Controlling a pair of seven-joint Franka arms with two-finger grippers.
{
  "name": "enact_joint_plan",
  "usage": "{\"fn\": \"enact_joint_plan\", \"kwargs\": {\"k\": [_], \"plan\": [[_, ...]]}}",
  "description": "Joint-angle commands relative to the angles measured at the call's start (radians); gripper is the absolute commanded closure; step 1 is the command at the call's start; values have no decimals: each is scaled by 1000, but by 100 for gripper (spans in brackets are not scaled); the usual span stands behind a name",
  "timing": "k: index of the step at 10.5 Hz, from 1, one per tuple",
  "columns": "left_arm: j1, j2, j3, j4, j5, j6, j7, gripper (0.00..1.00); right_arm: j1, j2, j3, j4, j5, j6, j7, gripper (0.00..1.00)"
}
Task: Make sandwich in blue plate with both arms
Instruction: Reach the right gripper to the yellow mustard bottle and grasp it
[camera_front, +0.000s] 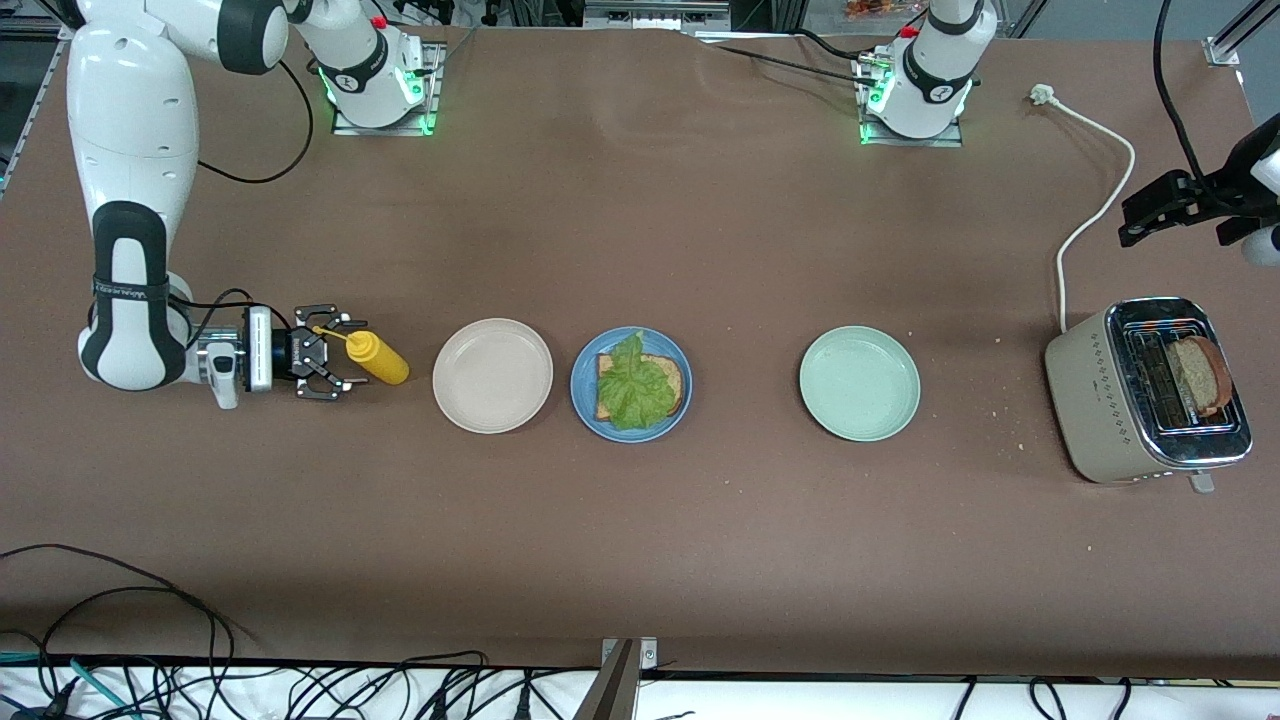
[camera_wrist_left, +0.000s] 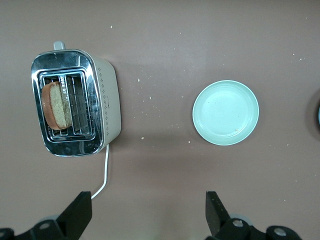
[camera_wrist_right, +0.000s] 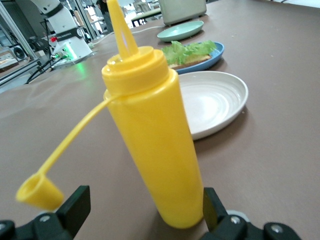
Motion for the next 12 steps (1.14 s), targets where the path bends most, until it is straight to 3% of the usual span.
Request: {"fn": "enact_joint_plan", "kwargs": {"k": [1, 5, 6, 7, 8, 9, 12], "plan": [[-4, 9, 6, 25, -22, -21, 12, 0, -38, 17, 36, 45, 15, -50, -31, 0], [-4, 9, 6, 24, -22, -21, 10, 0, -39, 20, 36, 78, 15, -87, -25, 5], [-4, 9, 6, 24, -22, -21, 12, 0, -39, 20, 36, 82, 17, -85, -17, 12], [-4, 9, 6, 24, -22, -21, 12, 0, -39, 21, 46, 88, 17, -85, -15, 26], [-4, 9, 6, 25, -22, -21, 12, 0, -39, 21, 51, 94, 17, -84, -14, 55], [-7, 9, 5, 25, -22, -21, 10, 0, -38, 26, 51, 95, 17, -79, -5, 67], [-7, 9, 5, 25, -22, -23, 10, 0, -32, 28, 50, 98, 15, -71, 47, 77]]}}
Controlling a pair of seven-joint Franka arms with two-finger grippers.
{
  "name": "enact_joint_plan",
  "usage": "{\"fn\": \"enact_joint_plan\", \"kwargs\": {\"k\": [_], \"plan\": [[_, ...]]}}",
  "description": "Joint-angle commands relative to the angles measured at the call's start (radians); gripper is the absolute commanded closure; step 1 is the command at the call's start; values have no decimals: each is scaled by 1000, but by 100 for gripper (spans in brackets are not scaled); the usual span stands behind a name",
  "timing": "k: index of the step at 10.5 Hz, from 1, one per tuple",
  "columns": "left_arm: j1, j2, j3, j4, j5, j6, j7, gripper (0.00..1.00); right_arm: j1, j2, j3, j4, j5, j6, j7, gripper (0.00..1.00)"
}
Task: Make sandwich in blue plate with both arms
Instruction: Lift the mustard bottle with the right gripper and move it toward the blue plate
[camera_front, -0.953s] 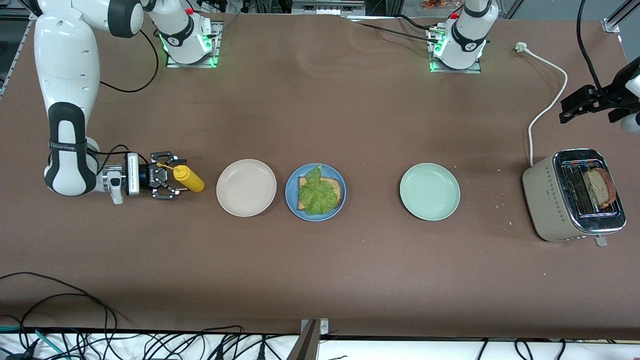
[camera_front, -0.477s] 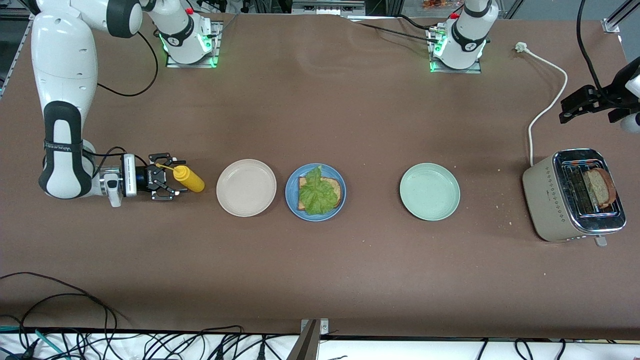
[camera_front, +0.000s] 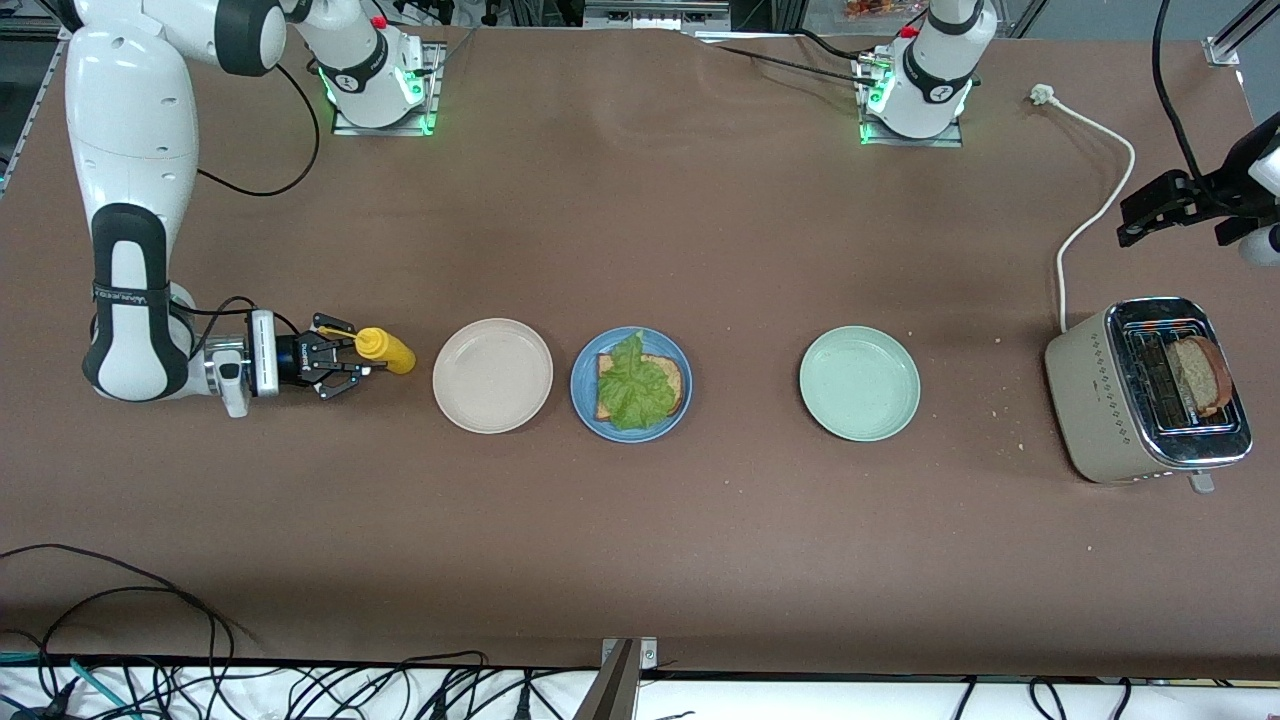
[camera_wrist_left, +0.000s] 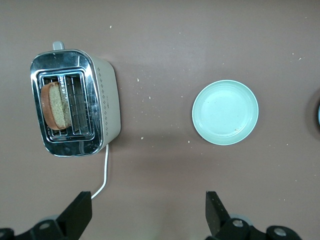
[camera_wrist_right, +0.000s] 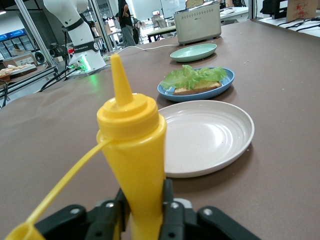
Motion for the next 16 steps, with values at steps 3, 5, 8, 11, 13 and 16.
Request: {"fn": "enact_joint_plan", "kwargs": {"k": [3, 5, 8, 11, 13, 16], "plan": [[-6, 9, 6, 27, -22, -21, 10, 0, 22, 9, -3, 138, -86, 7, 330, 77], [-6, 9, 6, 27, -22, -21, 10, 0, 45, 8, -4, 245, -164, 14, 516, 78], [-6, 9, 6, 25, -22, -21, 10, 0, 128, 0, -18, 461, -377, 16, 899, 77], [-7, 7, 4, 26, -23, -25, 10, 0, 279, 5, -16, 592, -591, 63, 1183, 76], [-7, 7, 4, 27, -23, -27, 10, 0, 400, 6, -15, 591, -748, 179, 1309, 76], [-7, 7, 4, 27, -23, -30, 10, 0, 529, 9, -13, 591, -934, 238, 1441, 75]]}}
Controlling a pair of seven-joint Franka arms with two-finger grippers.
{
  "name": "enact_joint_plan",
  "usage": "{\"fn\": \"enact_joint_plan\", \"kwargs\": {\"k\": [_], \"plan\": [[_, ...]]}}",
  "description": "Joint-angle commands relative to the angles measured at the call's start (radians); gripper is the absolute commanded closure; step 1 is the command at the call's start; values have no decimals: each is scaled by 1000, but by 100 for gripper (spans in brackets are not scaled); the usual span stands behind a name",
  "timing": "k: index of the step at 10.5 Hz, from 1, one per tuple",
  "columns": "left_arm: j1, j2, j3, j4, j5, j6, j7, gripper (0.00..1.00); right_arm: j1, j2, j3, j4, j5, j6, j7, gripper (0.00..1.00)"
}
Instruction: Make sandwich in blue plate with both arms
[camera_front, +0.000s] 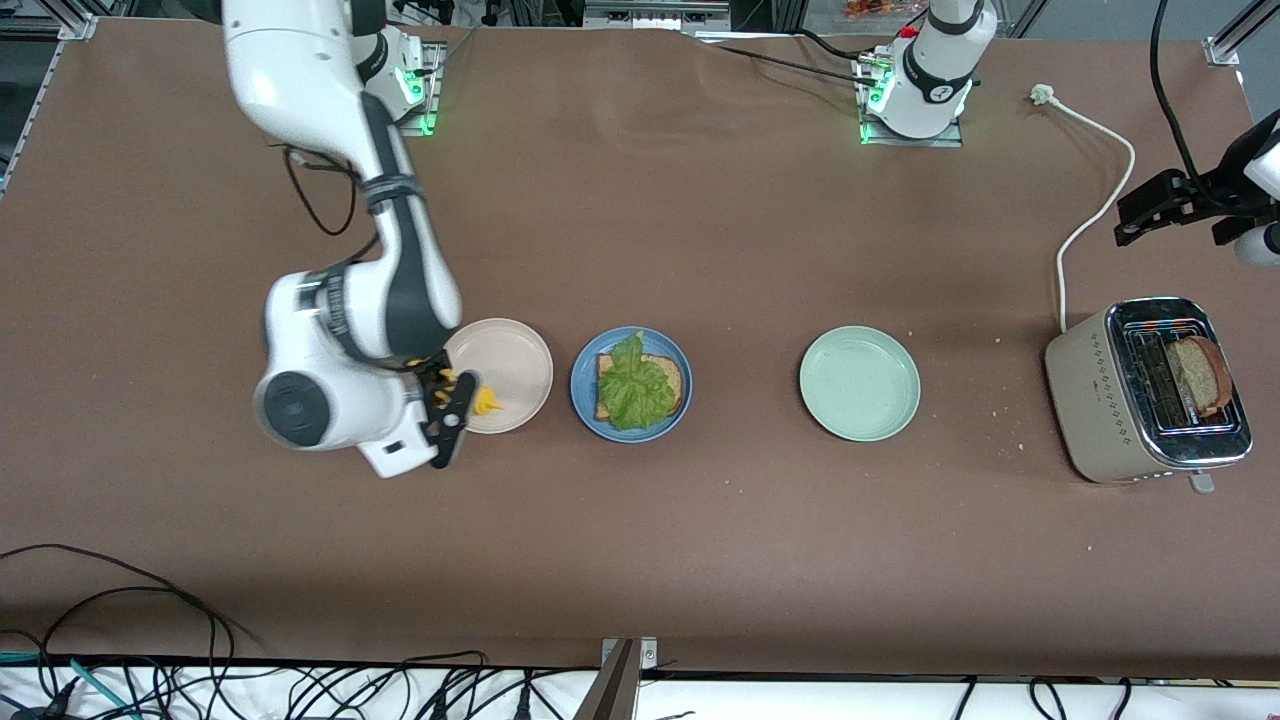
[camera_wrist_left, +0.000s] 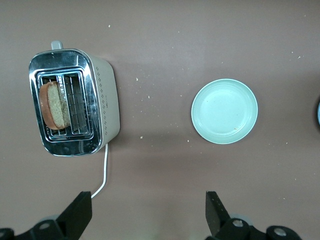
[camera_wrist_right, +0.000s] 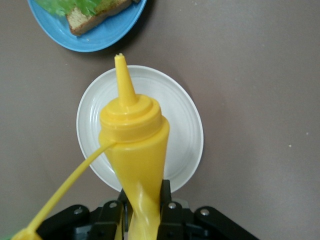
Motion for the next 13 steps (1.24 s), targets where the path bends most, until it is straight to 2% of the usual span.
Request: {"fn": "enact_joint_plan", "kwargs": {"k": [1, 5, 9, 10, 13], "plan": [[-4, 7, 6, 27, -23, -25, 12, 0, 99, 15, -13, 21, -161, 25, 95, 75], [-4, 7, 6, 26, -25, -26, 12, 0, 257, 33, -13, 21, -456, 33, 188, 75], [-4, 7, 6, 27, -23, -26, 10, 0, 376, 76, -13, 21, -638, 31, 259, 75], [-4, 7, 6, 26, -25, -26, 12, 0, 394, 85, -13, 21, -665, 31, 271, 75], [-4, 7, 6, 27, -23, -26, 12, 0, 395, 87, -13, 21, -665, 31, 265, 75]]}}
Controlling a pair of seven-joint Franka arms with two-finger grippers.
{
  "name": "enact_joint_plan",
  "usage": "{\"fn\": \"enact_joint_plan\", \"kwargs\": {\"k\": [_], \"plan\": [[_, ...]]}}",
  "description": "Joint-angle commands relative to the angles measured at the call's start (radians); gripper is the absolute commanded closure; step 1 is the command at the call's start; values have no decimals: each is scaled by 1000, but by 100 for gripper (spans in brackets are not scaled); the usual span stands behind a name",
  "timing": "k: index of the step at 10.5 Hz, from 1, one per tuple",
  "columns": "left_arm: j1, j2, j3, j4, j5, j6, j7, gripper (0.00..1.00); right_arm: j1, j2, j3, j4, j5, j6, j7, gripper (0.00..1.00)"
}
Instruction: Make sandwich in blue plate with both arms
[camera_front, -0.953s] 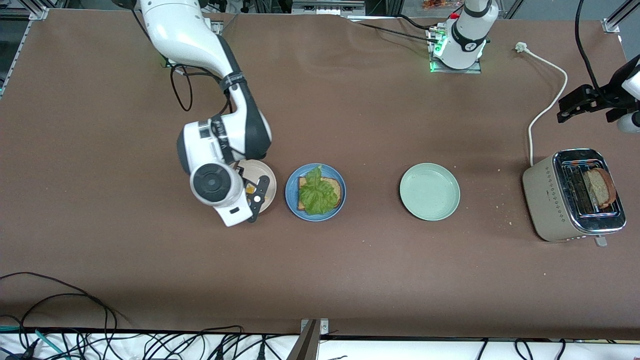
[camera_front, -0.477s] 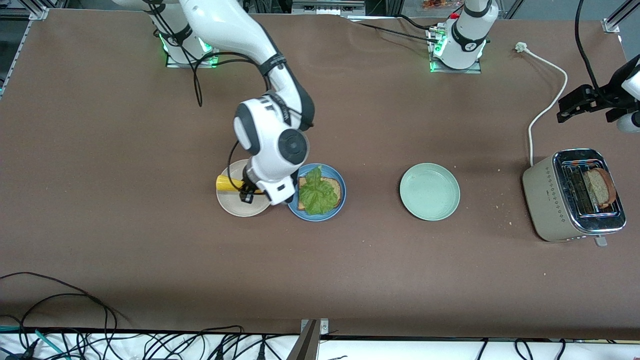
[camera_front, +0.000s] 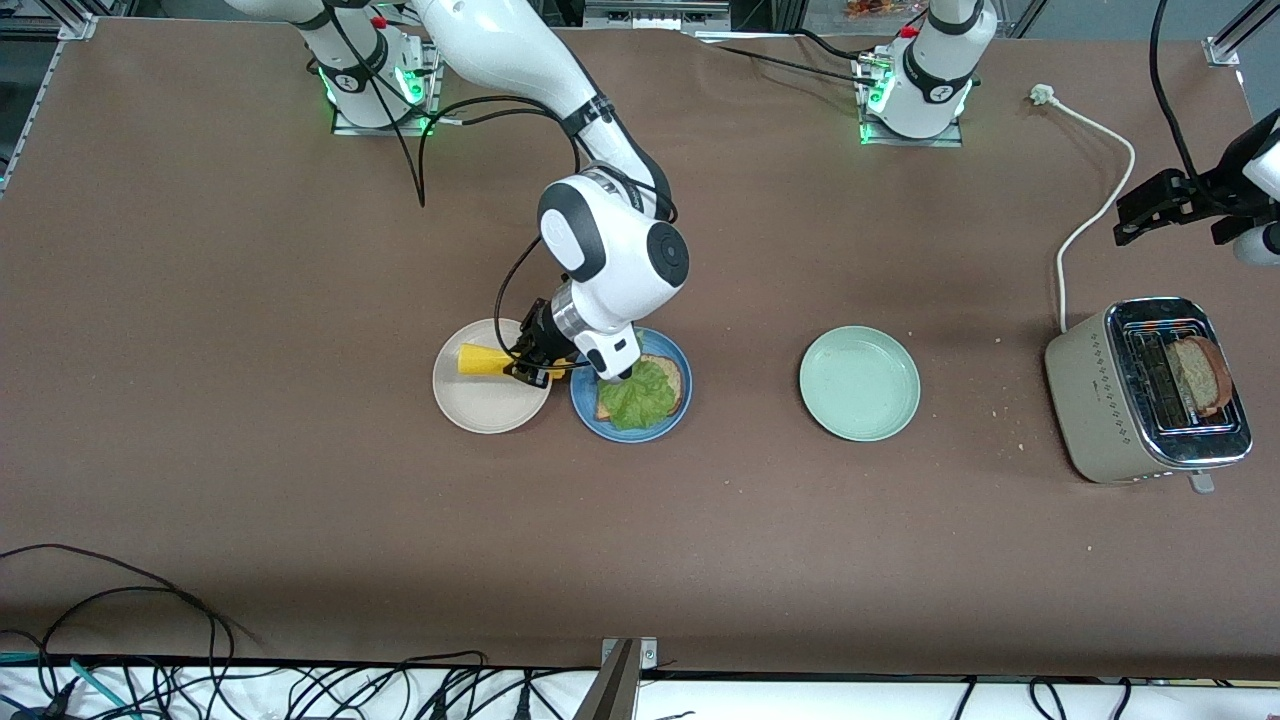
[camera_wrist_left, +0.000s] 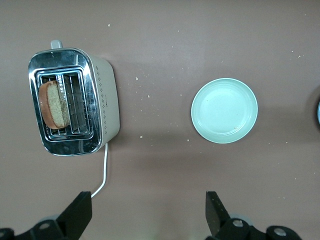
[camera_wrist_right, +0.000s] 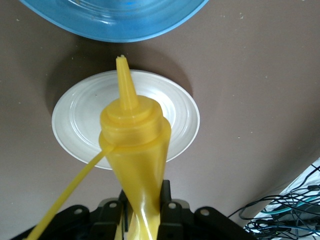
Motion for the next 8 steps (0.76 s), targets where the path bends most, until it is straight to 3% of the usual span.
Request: {"fn": "enact_joint_plan", "kwargs": {"k": [1, 2, 5, 8], "plan": [[-4, 7, 6, 27, -23, -24, 12, 0, 2, 1, -14, 21, -12, -14, -6, 75], [-4, 7, 6, 27, -23, -24, 12, 0, 0, -14, -14, 21, 7, -17, -11, 75], [-4, 7, 6, 27, -23, -24, 10, 0, -52, -86, -31, 16, 169, -33, -101, 75], [-2, 10, 9, 27, -23, -24, 12, 0, -199, -157, -31, 15, 386, -99, -291, 75]]}}
